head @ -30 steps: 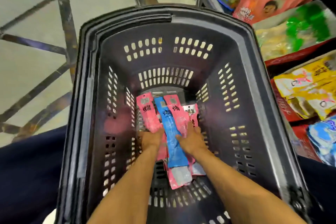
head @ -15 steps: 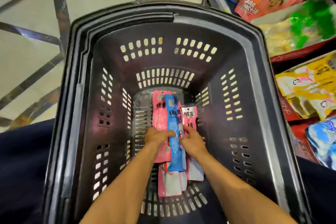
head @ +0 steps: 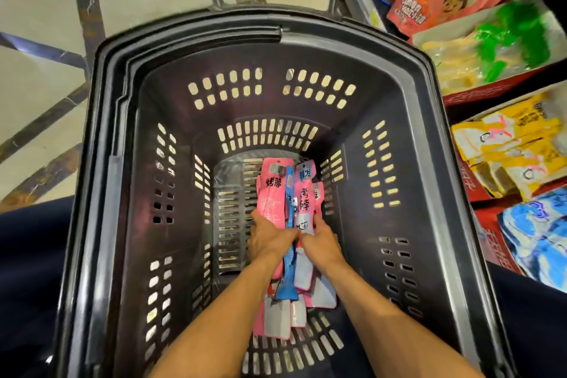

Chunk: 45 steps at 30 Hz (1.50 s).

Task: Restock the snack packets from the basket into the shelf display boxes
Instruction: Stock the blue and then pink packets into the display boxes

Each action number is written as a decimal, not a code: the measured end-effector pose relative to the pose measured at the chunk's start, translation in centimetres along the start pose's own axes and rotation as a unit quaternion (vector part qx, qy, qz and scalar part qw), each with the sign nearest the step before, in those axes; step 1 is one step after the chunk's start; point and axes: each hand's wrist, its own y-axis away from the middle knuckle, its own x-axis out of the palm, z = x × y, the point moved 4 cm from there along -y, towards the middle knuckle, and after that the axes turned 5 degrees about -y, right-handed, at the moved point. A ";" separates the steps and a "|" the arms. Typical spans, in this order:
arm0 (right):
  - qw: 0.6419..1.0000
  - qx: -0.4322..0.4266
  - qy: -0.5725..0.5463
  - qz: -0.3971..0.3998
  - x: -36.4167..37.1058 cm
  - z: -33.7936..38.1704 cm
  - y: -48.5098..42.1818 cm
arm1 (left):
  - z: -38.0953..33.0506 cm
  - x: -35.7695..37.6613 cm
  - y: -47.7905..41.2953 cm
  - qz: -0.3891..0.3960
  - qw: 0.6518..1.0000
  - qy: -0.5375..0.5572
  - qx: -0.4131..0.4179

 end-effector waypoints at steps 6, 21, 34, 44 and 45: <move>0.999 -0.037 -0.001 0.003 0.3 0.5 -0.3 | -0.4 -0.4 0.6 -0.068 0.997 -0.027 0.025; 0.999 0.011 0.038 -0.009 -2.0 0.9 -0.1 | -2.5 -5.3 0.5 -0.105 0.994 0.032 -0.009; 0.987 -0.109 -0.117 0.017 -3.8 10.5 10.6 | -4.6 -14.9 14.6 -0.035 0.958 0.246 0.146; 0.956 -0.225 -0.183 0.027 -15.6 19.0 22.7 | -12.4 -18.6 27.0 0.130 0.912 0.271 0.280; 0.954 -0.232 -0.190 0.003 -18.2 18.9 23.8 | -14.3 -17.3 28.5 0.157 0.905 0.265 0.293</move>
